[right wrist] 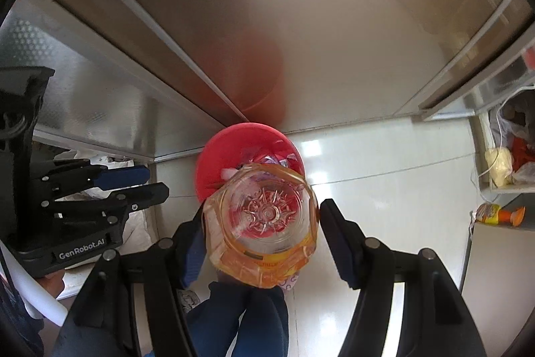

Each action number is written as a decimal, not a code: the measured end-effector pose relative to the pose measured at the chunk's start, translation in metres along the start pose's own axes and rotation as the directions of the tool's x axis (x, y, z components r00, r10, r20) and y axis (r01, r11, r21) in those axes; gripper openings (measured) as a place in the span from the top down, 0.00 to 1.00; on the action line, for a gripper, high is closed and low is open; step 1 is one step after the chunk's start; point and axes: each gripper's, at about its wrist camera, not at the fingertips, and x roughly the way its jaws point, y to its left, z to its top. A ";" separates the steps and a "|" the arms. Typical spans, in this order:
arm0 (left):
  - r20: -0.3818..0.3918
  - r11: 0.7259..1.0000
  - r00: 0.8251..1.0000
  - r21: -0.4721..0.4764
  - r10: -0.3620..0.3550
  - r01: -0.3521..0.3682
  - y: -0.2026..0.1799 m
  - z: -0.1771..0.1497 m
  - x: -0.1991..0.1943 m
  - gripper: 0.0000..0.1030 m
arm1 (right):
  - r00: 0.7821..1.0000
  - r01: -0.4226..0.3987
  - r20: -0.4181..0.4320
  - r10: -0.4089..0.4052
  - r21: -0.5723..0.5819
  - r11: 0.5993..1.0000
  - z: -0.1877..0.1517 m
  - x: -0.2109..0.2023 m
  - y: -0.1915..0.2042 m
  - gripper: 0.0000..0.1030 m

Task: Collect trash
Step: 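Carry the gloves, wrapper and orange cup down toward the red bucket, then open both grippers over the red bucket to drop the trash, then raise both grippers back over the counter toward the sachet and wipe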

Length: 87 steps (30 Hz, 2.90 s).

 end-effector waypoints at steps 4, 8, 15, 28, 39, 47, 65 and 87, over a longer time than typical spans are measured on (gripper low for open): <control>0.027 1.000 0.999 -0.006 0.023 -0.023 0.008 -0.008 -0.015 0.51 | 1.000 -0.007 -0.007 0.007 -0.022 1.000 0.000 0.003 0.008 0.41; 0.077 0.999 0.996 -0.039 0.034 -0.031 0.023 -0.018 -0.029 0.26 | 1.000 -0.022 -0.013 0.021 -0.065 0.998 -0.001 0.004 0.019 0.41; 0.099 0.994 0.993 -0.096 0.068 -0.059 0.047 -0.029 -0.026 0.17 | 0.999 -0.021 -0.035 0.016 -0.135 0.991 0.003 0.025 0.038 0.41; 0.107 0.983 0.987 -0.158 0.116 -0.099 0.076 -0.044 -0.024 0.12 | 0.998 -0.003 -0.064 -0.011 -0.224 0.975 0.004 0.050 0.060 0.36; 0.103 0.980 0.987 -0.166 0.126 -0.108 0.071 -0.049 -0.039 0.12 | 0.998 0.030 -0.049 -0.042 -0.232 0.972 0.001 0.035 0.070 0.17; 0.137 0.981 0.982 -0.163 0.128 -0.105 0.051 -0.045 -0.113 0.12 | 0.998 0.058 -0.004 -0.061 -0.261 0.964 0.011 -0.038 0.081 0.10; 0.220 0.974 0.960 -0.183 0.173 -0.133 -0.005 -0.050 -0.312 0.12 | 0.981 0.132 0.173 -0.091 -0.242 0.961 0.020 -0.240 0.116 0.01; 0.405 0.896 0.819 -0.349 0.408 -0.274 0.057 -0.026 -0.470 0.00 | 0.928 0.128 0.371 0.028 -0.390 0.912 0.111 -0.332 0.201 0.01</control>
